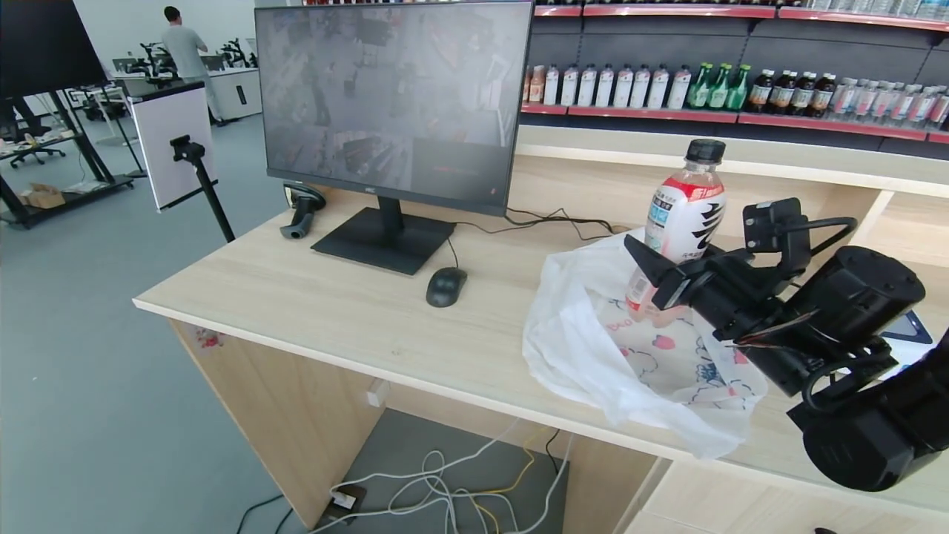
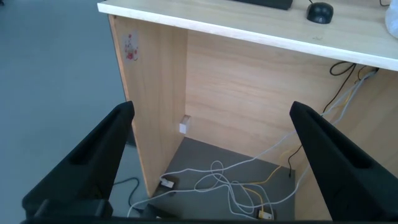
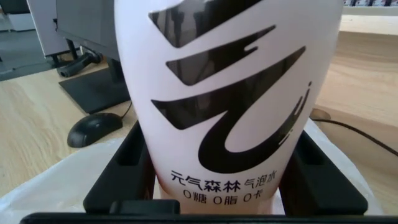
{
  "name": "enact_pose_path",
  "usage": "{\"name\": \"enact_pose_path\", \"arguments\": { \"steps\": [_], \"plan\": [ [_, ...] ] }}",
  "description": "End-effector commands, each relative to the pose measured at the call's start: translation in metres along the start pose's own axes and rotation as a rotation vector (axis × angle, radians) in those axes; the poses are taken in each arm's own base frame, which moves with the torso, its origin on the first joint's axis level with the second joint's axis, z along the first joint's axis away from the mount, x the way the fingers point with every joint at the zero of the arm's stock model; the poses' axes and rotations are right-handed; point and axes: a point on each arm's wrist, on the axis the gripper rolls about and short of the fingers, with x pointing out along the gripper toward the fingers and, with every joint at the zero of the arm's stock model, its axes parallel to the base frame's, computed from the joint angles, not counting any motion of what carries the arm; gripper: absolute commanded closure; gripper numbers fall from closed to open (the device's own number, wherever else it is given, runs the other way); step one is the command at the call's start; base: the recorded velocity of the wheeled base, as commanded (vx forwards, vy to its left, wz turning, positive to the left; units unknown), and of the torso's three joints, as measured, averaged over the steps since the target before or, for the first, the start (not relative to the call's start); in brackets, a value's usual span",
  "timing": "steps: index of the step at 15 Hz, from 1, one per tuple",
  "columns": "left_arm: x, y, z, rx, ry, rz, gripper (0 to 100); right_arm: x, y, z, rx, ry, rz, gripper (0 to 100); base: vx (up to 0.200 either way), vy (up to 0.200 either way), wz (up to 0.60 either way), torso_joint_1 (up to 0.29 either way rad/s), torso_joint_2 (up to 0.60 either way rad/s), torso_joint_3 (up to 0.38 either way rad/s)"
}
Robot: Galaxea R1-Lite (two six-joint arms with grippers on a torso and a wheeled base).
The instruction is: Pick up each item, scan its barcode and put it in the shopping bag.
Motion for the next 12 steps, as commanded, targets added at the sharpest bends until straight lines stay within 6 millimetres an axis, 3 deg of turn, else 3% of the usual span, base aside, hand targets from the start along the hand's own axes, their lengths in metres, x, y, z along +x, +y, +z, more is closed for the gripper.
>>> {"name": "enact_pose_path", "arguments": {
  "steps": [1,6,12],
  "plan": [
    [0.000,0.000,0.000,0.001,0.000,-0.001,0,0.004,0.001,-0.012,0.004,0.026,0.006,100,0.000,0.000,0.00,0.000,0.00,0.000],
    [0.000,0.000,0.000,0.001,0.000,-0.001,0,0.012,0.008,-0.023,0.019,0.044,0.026,100,0.000,0.000,0.00,0.000,0.00,0.000],
    [0.000,0.000,0.000,0.001,0.000,-0.001,0,0.023,0.031,-0.033,0.029,0.045,0.089,100,0.000,0.000,0.00,0.000,0.00,0.000]
  ]
}}
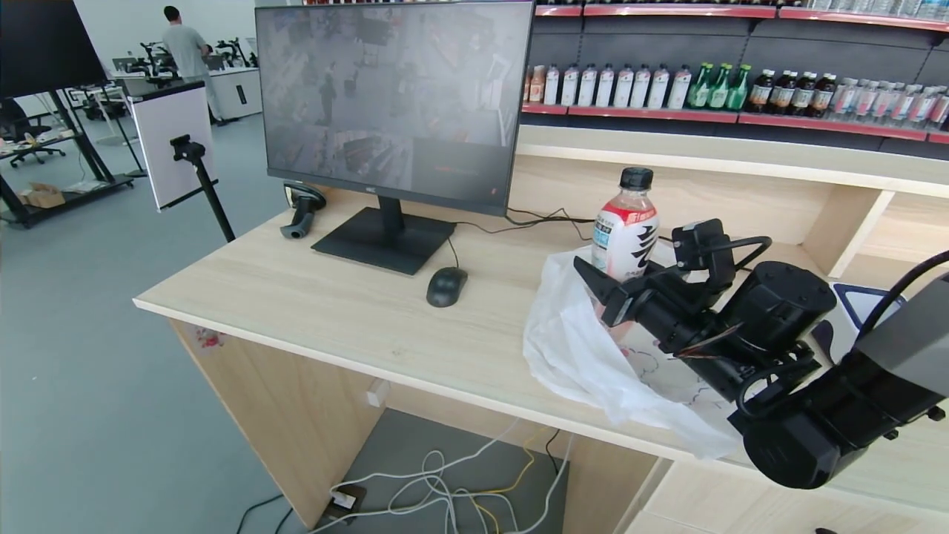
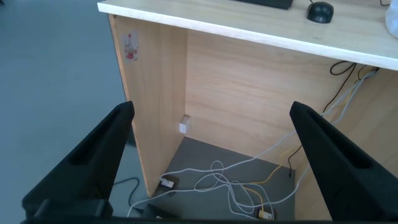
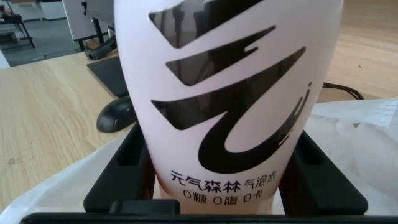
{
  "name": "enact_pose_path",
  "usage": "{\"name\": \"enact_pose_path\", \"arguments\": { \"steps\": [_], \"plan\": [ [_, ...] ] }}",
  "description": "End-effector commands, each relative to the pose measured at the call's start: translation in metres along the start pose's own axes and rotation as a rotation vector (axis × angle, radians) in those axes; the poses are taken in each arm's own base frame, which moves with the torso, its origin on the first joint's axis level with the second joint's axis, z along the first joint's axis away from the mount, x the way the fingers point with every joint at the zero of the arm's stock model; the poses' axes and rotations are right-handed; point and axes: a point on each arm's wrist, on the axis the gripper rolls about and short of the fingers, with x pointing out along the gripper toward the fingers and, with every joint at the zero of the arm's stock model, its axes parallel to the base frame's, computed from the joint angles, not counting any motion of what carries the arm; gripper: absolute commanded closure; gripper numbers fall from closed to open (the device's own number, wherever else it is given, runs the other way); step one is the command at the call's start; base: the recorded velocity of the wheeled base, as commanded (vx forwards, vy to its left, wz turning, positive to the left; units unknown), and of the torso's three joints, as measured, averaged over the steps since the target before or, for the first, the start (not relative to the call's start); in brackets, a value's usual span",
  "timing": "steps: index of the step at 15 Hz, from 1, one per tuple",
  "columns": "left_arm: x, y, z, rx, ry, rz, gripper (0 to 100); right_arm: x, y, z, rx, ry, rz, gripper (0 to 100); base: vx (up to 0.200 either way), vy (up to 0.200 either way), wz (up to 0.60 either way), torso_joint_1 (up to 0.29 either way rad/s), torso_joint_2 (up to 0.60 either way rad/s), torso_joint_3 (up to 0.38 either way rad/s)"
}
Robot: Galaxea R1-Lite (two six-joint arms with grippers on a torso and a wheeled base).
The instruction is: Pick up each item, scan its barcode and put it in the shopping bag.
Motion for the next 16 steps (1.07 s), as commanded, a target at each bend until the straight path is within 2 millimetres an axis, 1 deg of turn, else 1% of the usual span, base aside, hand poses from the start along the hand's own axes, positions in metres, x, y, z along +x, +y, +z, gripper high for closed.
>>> {"name": "enact_pose_path", "arguments": {
  "steps": [1,5,11,16],
  "plan": [
    [0.000,0.000,0.000,0.000,-0.001,0.000,0,0.002,0.002,-0.006,0.002,0.012,0.007,100,0.000,0.000,0.00,0.000,0.00,0.000],
    [0.000,0.000,0.000,0.000,-0.002,0.000,0,0.003,0.002,-0.017,0.005,0.044,0.008,100,0.000,0.000,0.00,0.000,0.00,0.000],
    [0.000,0.000,0.000,0.000,-0.001,0.000,0,0.001,0.003,-0.021,0.015,0.062,0.008,100,0.000,0.000,0.00,0.000,0.00,0.000],
    [0.000,0.000,0.000,0.000,-0.002,0.000,0,-0.006,0.006,-0.027,0.041,0.097,0.010,100,0.000,0.000,0.00,0.000,0.00,0.000]
  ]
}}
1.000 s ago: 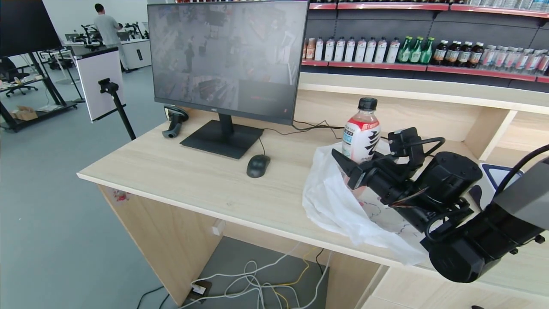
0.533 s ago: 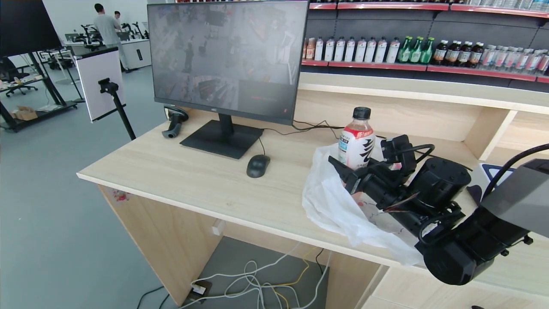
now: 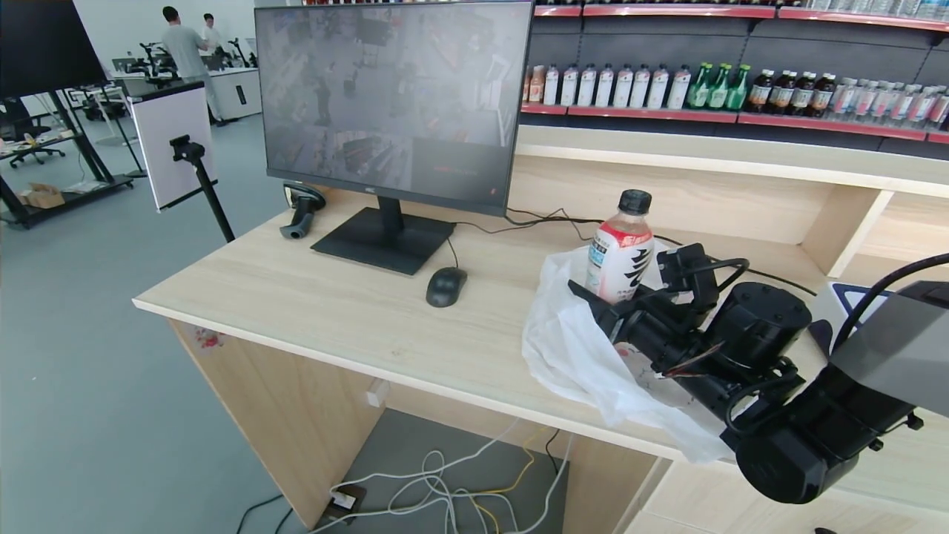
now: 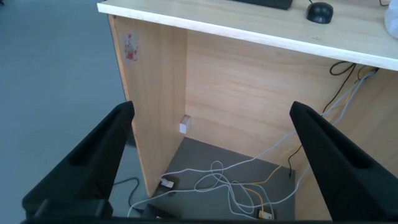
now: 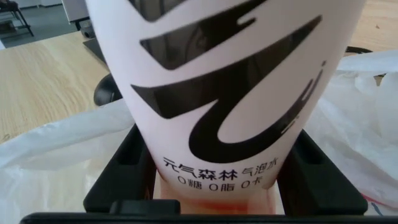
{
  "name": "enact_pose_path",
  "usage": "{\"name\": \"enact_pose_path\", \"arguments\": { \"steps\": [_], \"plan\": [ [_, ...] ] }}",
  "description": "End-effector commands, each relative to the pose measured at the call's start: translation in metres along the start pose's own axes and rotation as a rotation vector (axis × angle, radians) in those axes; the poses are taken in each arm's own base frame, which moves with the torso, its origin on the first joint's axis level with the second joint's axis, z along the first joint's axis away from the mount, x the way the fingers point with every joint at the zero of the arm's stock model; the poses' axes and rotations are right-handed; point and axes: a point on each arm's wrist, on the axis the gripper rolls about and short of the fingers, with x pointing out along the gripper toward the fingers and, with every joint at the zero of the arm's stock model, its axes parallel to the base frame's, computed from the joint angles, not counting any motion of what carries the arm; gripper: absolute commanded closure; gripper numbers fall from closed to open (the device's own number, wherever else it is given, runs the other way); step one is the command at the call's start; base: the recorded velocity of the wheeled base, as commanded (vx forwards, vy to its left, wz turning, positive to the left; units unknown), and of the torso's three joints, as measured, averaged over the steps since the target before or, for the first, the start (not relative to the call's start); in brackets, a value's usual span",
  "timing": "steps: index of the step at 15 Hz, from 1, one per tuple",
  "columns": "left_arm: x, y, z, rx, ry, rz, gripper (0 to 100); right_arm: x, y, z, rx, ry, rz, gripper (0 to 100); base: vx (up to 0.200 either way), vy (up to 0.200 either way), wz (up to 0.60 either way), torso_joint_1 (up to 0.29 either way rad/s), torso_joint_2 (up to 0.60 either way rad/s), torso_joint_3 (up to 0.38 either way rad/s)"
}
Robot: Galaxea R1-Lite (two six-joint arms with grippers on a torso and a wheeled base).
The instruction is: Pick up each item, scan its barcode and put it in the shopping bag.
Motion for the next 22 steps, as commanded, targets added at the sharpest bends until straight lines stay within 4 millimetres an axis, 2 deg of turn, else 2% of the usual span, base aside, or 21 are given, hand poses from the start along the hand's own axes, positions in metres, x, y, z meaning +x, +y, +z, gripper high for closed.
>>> {"name": "enact_pose_path", "arguments": {
  "steps": [1,3,4,7,12,15,20,22],
  "plan": [
    [0.000,0.000,0.000,0.000,0.001,0.000,0,-0.001,0.001,-0.002,-0.001,0.007,0.003,100,0.000,0.000,0.00,0.000,0.00,0.000],
    [0.000,0.000,0.000,0.000,0.001,0.000,0,-0.001,0.001,-0.001,-0.001,0.007,0.003,100,0.000,0.000,0.00,0.000,0.00,0.000],
    [0.000,0.000,0.000,0.000,0.001,0.000,0,-0.001,0.001,-0.002,0.000,0.009,0.003,0,0.000,0.000,0.00,0.000,0.00,0.000],
    [0.000,0.000,0.000,0.000,0.001,0.000,0,-0.004,0.001,-0.002,0.002,0.016,0.002,0,0.000,0.000,0.00,0.000,0.00,0.000],
    [0.000,0.000,0.000,0.001,0.001,0.000,0,-0.010,0.003,0.021,-0.005,-0.045,0.006,0,0.000,0.000,0.00,0.000,0.00,0.000],
    [0.000,0.000,0.000,0.001,-0.001,0.000,0,-0.025,0.003,0.037,-0.012,-0.068,0.002,0,0.000,0.000,0.00,0.000,0.00,0.000],
    [0.000,0.000,0.000,0.003,0.001,0.000,0,-0.038,0.005,0.046,-0.026,-0.074,0.003,0,0.000,0.000,0.00,0.000,0.00,0.000],
    [0.000,0.000,0.000,0.000,-0.001,0.000,0,-0.055,0.006,0.058,-0.034,-0.092,0.001,0,0.000,0.000,0.00,0.000,0.00,0.000]
  ]
}}
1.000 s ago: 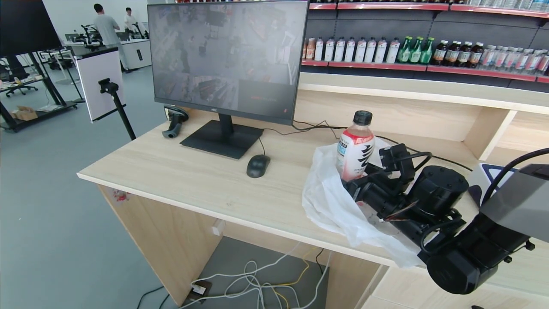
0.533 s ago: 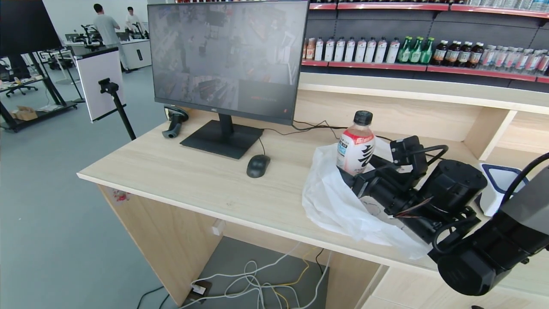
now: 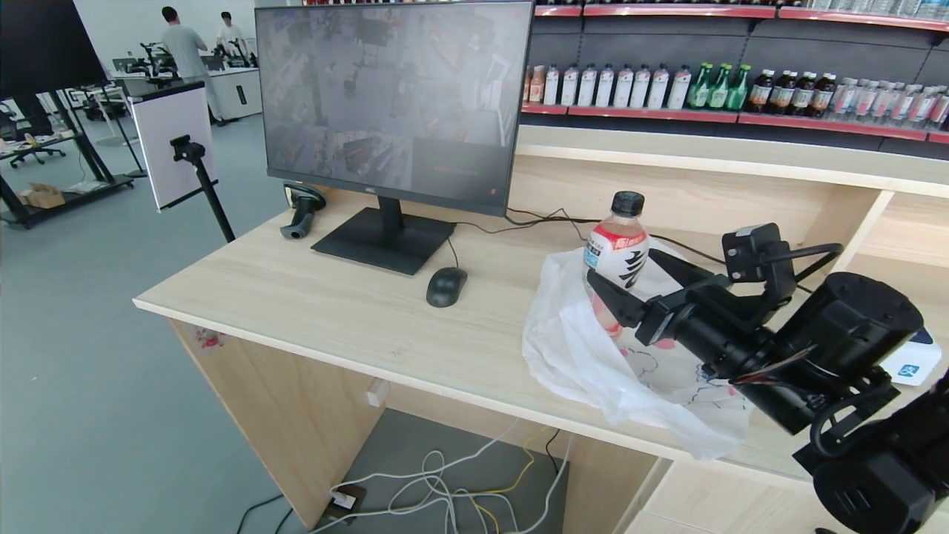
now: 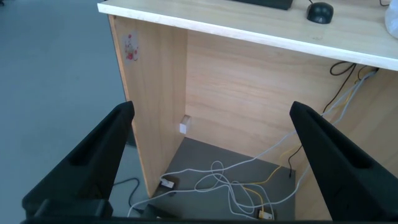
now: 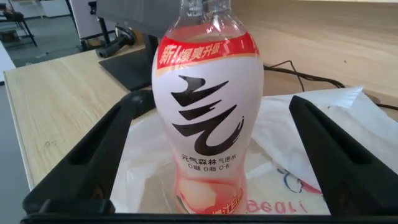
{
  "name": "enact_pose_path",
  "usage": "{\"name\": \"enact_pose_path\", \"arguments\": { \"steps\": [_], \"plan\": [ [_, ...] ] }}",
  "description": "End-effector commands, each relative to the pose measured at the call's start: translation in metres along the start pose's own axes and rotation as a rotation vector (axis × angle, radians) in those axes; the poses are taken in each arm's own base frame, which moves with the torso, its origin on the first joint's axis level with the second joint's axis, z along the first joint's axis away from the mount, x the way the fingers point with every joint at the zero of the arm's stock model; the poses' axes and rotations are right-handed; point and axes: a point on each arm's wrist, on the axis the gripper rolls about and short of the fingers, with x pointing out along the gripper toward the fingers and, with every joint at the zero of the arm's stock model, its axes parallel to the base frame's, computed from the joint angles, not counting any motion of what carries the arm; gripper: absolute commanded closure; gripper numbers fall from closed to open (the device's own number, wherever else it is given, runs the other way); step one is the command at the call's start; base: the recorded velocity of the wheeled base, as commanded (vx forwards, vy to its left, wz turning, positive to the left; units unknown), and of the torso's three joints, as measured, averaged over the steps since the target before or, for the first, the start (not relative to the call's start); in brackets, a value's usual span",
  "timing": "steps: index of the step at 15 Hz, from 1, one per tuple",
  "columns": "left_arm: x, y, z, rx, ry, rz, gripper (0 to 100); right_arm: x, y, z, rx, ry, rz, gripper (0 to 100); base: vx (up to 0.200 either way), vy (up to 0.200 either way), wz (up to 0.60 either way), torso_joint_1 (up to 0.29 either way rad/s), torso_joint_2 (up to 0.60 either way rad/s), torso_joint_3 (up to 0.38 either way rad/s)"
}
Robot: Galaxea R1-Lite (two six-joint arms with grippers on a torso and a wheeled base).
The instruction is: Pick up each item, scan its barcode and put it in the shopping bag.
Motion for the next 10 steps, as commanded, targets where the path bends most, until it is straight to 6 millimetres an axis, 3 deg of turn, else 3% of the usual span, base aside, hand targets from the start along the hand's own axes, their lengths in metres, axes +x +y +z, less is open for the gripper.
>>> {"name": "enact_pose_path", "arguments": {
  "steps": [1,3,6,10],
  "plan": [
    [0.000,0.000,0.000,0.000,-0.001,0.000,0,-0.015,0.001,0.019,-0.007,-0.044,-0.001,0,0.000,0.000,0.00,0.000,0.00,0.000],
    [0.000,0.000,0.000,0.001,-0.001,0.000,0,-0.033,0.001,0.028,-0.009,-0.051,-0.009,0,0.000,0.000,0.00,0.000,0.00,0.000],
    [0.000,0.000,0.000,0.001,-0.001,0.000,0,-0.044,0.000,0.036,0.002,-0.067,-0.020,0,0.000,0.000,0.00,0.000,0.00,0.000],
    [0.000,0.000,0.000,0.003,-0.001,0.000,0,-0.047,-0.011,0.040,-0.002,-0.082,-0.061,0,0.000,0.000,0.00,0.000,0.00,0.000]
  ]
}}
